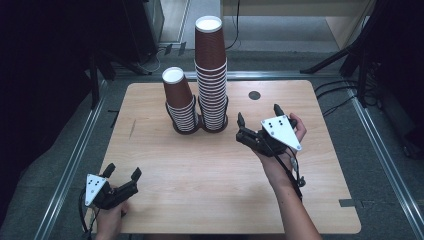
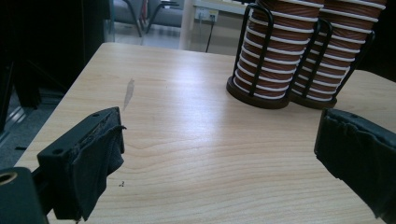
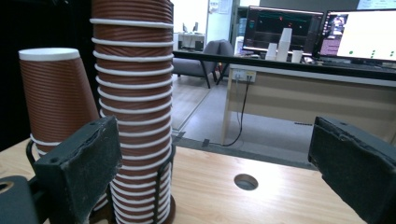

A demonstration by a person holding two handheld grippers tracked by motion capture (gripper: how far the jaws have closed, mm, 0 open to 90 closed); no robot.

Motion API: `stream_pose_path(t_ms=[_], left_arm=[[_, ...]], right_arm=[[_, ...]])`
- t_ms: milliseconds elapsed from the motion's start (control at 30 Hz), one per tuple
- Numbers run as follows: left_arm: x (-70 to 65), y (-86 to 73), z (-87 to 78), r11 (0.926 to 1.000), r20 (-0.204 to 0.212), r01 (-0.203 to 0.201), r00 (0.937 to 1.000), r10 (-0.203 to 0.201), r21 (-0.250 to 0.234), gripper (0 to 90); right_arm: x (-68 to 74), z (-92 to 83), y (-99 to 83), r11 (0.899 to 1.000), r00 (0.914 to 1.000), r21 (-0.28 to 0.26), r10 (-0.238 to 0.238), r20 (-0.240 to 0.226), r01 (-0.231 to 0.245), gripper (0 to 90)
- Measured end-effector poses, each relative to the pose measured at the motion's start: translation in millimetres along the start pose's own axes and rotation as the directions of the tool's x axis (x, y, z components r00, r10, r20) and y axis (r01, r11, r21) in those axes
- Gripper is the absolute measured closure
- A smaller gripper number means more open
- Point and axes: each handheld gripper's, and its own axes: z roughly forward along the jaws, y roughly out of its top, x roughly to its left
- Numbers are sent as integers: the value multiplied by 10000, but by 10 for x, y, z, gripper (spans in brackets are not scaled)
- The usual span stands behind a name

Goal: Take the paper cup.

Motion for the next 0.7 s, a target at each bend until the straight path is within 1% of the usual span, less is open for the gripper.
stream_pose_path(t_ms=[533,633,700], left_arm=[[9,2,-4,10000,83,51,10000,-51,0,21],[11,2,-5,10000,115,42,9999,-42,-2,21],[12,2,-6,10000,136,52,9999,-52,-9,21]], right_arm=[[197,244,178,9998,9995,-178,-12,-308,7,26],[227,293,222,9997,9994,-208,-157,-317,151,26],[241,320,254,9996,9993,-249,-134,-340,125,26]])
